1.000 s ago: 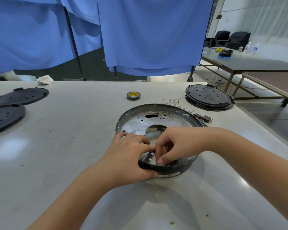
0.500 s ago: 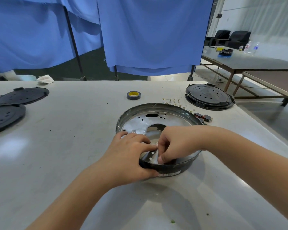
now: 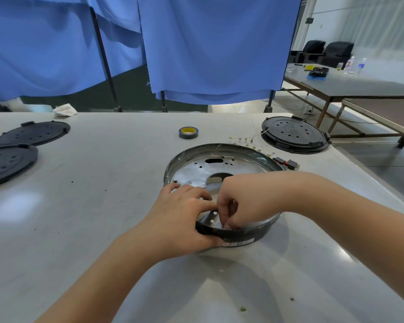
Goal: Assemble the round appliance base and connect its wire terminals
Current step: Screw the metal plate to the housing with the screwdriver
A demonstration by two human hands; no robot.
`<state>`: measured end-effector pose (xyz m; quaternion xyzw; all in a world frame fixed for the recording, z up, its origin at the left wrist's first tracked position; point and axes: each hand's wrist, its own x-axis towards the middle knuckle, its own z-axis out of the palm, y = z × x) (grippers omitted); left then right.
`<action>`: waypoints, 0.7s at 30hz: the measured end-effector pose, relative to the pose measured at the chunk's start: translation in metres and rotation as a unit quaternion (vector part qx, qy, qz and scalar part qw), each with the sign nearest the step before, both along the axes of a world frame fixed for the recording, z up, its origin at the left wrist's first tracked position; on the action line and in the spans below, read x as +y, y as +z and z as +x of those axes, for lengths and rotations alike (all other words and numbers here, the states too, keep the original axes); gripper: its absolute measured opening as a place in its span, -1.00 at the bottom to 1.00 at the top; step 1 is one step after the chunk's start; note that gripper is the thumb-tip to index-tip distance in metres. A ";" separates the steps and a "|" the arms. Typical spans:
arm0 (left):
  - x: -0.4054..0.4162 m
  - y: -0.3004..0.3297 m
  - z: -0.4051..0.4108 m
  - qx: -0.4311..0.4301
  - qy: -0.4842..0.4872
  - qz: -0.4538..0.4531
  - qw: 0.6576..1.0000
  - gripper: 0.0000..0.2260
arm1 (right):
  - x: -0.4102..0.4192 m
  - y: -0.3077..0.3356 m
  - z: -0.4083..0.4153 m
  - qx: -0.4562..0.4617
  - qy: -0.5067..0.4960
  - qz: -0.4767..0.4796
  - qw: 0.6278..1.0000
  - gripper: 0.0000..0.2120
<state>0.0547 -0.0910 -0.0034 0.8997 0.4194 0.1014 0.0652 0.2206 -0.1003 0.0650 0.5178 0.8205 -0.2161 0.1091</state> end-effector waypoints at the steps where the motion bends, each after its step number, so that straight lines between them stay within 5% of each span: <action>1: 0.000 0.000 0.000 0.000 0.001 0.003 1.000 -0.41 | 0.000 -0.001 -0.001 -0.006 0.010 0.005 1.000 -0.92; 21: 0.001 -0.001 0.000 0.004 -0.002 0.003 1.000 -0.39 | 0.000 -0.005 0.000 -0.012 0.023 0.046 0.999 -0.86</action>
